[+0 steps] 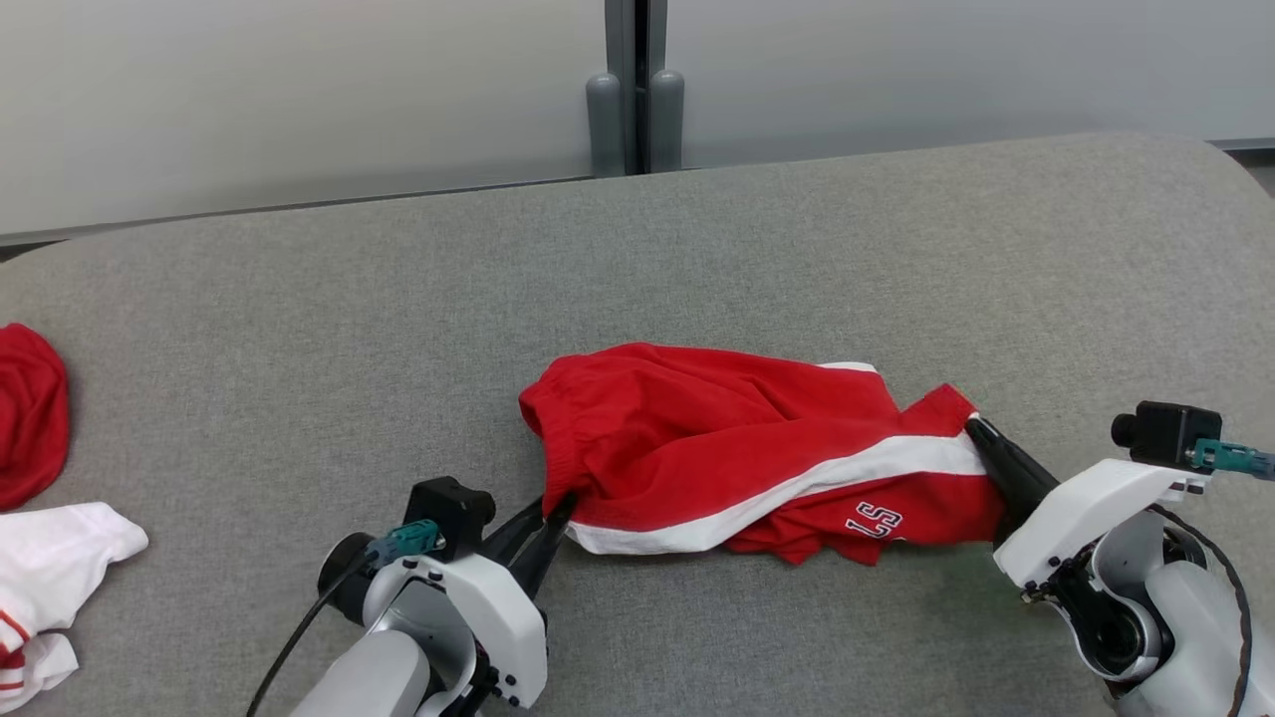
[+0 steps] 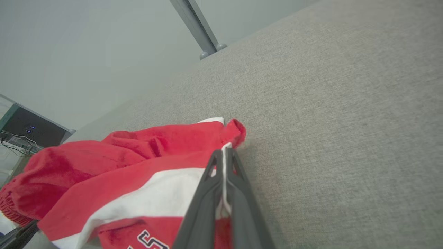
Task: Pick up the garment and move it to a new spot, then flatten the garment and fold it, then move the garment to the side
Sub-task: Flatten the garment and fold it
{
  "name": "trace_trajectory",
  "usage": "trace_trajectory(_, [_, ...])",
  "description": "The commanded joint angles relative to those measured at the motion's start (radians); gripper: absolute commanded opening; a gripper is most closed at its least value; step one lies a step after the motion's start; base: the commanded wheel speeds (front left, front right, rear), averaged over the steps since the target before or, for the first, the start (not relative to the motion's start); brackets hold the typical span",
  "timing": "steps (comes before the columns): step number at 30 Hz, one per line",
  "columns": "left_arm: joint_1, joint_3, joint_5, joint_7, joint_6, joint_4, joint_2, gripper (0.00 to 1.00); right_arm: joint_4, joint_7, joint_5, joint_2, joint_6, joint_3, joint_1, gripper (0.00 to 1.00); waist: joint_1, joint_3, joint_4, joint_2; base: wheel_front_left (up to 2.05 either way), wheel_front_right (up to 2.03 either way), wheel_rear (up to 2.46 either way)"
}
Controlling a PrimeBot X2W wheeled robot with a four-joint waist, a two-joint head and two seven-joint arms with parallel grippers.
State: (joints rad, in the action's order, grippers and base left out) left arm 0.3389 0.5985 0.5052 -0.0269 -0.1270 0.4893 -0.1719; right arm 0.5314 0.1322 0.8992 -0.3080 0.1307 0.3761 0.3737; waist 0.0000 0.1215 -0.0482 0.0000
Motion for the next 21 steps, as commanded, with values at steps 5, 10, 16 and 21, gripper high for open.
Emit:
trace_trajectory(5, [0.022, -0.029, 0.038, 0.04, -0.004, -0.087, -0.047, 0.0, -0.08, -0.061, 0.057, -0.016, 0.0, 0.008, 0.014, 0.0, 0.0, -0.013, -0.006, 0.0, 0.0, 0.0, 0.0])
trace_trajectory(10, [0.139, -0.067, 0.073, 0.141, -0.003, -0.158, -0.096, 0.0, -0.144, -0.092, 0.099, -0.034, 0.0, 0.022, 0.098, 0.0, 0.0, 0.044, -0.011, 0.0, 0.0, 0.0, 0.0])
trace_trajectory(16, [0.405, -0.108, 0.11, 0.281, -0.003, -0.135, -0.111, 0.0, -0.147, -0.086, 0.141, -0.071, 0.0, 0.041, 0.307, 0.0, 0.0, 0.176, -0.013, 0.0, 0.0, 0.0, 0.0])
trace_trajectory(21, [0.647, -0.105, 0.124, 0.352, -0.003, -0.043, -0.113, 0.0, -0.105, -0.088, 0.192, -0.089, 0.0, 0.059, 0.523, 0.0, 0.0, 0.285, -0.014, 0.0, 0.0, 0.0, 0.0])
